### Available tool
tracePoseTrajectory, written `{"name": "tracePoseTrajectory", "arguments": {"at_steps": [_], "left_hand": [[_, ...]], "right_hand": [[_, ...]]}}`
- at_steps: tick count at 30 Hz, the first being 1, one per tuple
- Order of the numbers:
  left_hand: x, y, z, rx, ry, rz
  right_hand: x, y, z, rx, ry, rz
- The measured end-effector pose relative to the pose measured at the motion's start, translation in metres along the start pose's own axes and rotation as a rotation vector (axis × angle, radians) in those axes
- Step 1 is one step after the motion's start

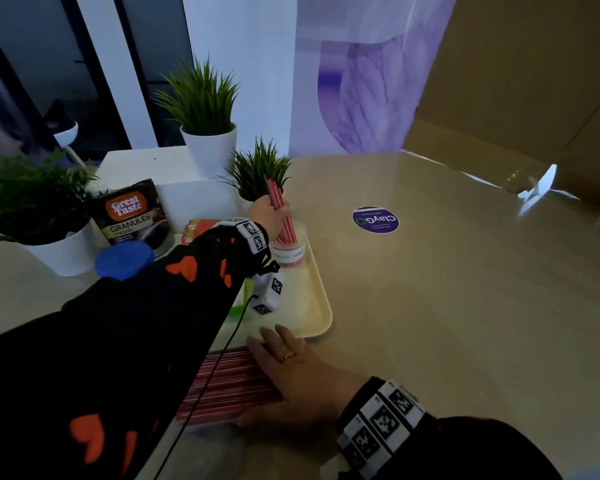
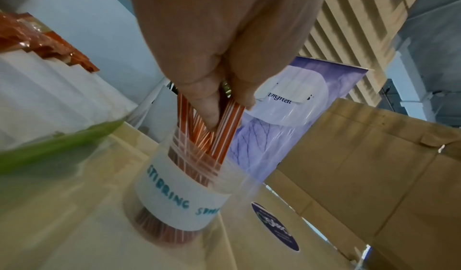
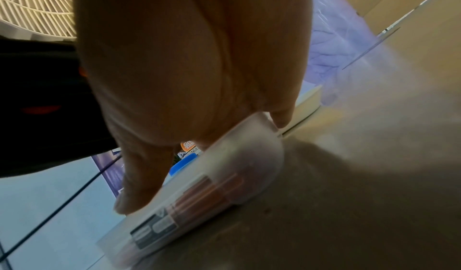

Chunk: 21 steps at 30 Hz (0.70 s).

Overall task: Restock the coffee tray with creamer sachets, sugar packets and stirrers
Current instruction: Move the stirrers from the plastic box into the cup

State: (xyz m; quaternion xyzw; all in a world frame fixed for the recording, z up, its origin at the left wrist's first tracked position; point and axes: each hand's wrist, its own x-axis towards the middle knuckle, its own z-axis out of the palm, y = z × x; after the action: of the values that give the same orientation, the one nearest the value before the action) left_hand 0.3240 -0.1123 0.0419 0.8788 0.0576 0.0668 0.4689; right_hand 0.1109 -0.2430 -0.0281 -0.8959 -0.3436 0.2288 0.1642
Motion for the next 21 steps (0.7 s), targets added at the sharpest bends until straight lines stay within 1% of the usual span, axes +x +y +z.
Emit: {"name": "tracePoseTrajectory", "arguments": {"at_steps": [2, 4, 7, 9, 11, 13, 15, 17, 18, 19, 21], "left_hand": [[0.001, -0.002, 0.002, 0.031, 0.007, -0.058], [0.000, -0.002, 0.001, 0.007, 0.012, -0.095], [-0.004, 0.001, -0.007, -0.050, 0.060, -0.087], [-0.012, 0.005, -0.017, -0.109, 0.102, -0.011], [-0.027, 0.011, -0.030, -0.058, 0.139, 0.105], [-0.047, 0.015, -0.043, 0.013, 0.122, 0.196], [-0.071, 0.014, -0.054, 0.062, 0.006, 0.238], [-0.100, 0.010, -0.064, 0.113, -0.178, 0.255], [-0.115, 0.008, -0.070, 0.177, -0.281, 0.261], [-0.131, 0.004, -0.074, 0.293, -0.375, 0.277], [-0.160, -0.007, -0.082, 0.583, -0.506, 0.304]], "right_hand": [[0.000, -0.001, 0.000, 0.008, -0.001, 0.000], [0.000, -0.002, -0.001, 0.010, -0.002, 0.003], [-0.002, -0.005, -0.003, 0.000, -0.012, 0.017], [-0.004, -0.007, -0.005, -0.006, -0.014, 0.025], [-0.004, -0.008, -0.005, -0.008, -0.018, 0.036], [-0.003, -0.009, -0.004, -0.009, -0.023, 0.044], [-0.003, -0.009, -0.004, -0.005, -0.028, 0.051], [-0.003, -0.009, -0.003, 0.004, -0.027, 0.055], [-0.003, -0.009, -0.004, 0.006, -0.023, 0.057], [-0.003, -0.009, -0.003, 0.006, -0.016, 0.056], [-0.004, -0.009, -0.002, 0.007, 0.008, 0.040]]}}
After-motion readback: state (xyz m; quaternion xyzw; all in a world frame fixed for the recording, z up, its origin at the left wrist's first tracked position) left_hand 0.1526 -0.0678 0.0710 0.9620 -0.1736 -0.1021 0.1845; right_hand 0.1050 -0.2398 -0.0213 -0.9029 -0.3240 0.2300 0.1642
